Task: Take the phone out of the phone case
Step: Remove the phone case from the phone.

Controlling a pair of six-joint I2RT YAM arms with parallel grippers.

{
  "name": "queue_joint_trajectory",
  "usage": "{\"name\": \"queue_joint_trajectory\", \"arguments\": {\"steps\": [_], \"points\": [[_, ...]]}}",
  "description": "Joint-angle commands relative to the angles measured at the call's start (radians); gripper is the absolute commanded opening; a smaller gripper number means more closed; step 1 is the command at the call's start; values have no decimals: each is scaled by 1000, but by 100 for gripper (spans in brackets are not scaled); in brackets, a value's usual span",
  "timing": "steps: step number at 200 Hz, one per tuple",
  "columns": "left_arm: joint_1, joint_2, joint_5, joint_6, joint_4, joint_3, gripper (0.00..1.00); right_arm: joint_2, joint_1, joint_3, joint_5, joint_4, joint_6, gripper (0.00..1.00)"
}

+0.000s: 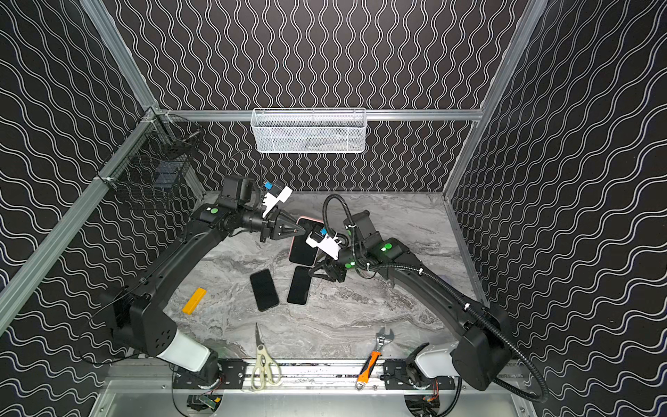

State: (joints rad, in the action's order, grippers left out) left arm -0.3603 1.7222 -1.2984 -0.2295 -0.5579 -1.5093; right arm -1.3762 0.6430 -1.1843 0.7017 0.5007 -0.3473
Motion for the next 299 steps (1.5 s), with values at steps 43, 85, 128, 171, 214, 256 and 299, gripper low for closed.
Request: {"name": "queue_joint_trajectory", "arguments": {"steps": [43,85,128,171,214,256,299], "points": [[-16,16,-70,35,15,-10,0,-21,-2,-22,30,-6,-13,38],[-17,24,-66,47,15,-20,0,-20,-2,-11,33,-7,-10,27],[-21,34,-50,68,14,-34,0,-7,0,10,45,-11,1,19],[-38,45,-13,139,54,-40,0,15,1,33,81,-27,18,9],[-53,55,-16,255,118,-53,0,39,6,70,126,-51,10,11],[-62,48,2,334,145,-63,0,77,6,105,186,-114,23,16],[-63,44,23,413,209,-31,0,75,6,102,209,-136,36,22]]}}
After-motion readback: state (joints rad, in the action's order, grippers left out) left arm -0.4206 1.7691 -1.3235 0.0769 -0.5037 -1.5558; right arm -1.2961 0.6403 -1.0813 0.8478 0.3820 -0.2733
